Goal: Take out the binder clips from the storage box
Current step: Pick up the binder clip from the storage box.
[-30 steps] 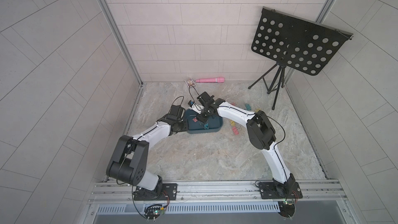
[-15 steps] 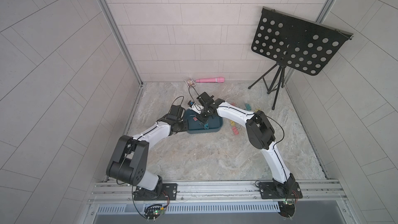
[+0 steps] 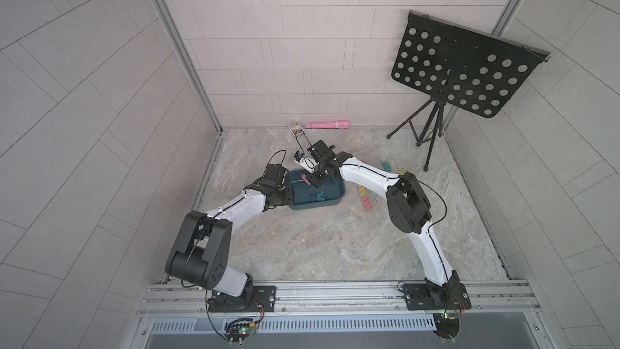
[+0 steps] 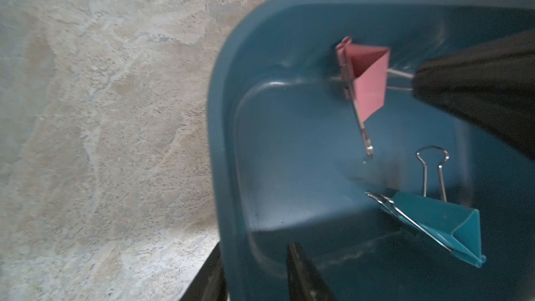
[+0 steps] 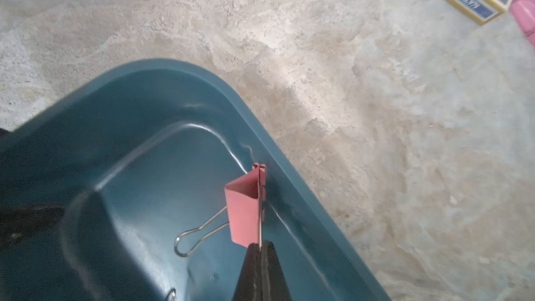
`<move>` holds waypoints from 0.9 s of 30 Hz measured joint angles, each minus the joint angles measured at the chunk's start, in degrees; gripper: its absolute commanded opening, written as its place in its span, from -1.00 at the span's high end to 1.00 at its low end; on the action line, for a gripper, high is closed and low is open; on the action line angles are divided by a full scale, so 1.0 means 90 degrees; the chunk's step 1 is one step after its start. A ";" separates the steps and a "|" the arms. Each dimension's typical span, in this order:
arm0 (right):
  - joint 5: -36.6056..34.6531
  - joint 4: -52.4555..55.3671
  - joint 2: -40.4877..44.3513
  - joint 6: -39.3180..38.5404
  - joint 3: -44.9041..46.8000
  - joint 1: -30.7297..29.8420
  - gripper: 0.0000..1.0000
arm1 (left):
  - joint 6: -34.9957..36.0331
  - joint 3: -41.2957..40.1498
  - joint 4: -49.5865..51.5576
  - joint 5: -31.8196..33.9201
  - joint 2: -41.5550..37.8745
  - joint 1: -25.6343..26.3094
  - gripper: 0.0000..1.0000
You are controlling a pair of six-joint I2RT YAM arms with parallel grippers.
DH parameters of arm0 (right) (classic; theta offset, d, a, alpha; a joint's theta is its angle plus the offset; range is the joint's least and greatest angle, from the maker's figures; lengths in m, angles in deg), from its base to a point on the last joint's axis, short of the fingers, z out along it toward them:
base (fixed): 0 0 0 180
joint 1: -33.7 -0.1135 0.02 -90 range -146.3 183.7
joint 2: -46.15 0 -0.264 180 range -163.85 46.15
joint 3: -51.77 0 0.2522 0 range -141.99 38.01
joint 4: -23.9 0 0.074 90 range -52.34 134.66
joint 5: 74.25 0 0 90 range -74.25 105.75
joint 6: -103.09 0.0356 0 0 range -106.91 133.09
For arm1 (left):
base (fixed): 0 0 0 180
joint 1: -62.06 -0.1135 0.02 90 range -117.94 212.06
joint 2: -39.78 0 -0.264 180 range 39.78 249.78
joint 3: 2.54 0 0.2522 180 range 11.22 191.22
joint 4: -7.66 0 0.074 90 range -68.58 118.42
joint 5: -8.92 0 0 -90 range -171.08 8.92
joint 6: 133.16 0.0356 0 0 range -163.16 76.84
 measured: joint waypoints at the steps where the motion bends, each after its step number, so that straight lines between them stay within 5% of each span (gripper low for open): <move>1: -0.0005 -0.0010 0.0010 0.0010 0.0036 0.0017 1.00 | 0.0000 -0.0005 0.0002 0.0002 -0.0005 0.0000 0.19; 27: -0.0362 -0.0005 0.1171 0.0138 0.1049 0.0243 1.00 | 0.0000 -0.0041 0.0017 0.0051 -0.0051 0.0000 0.19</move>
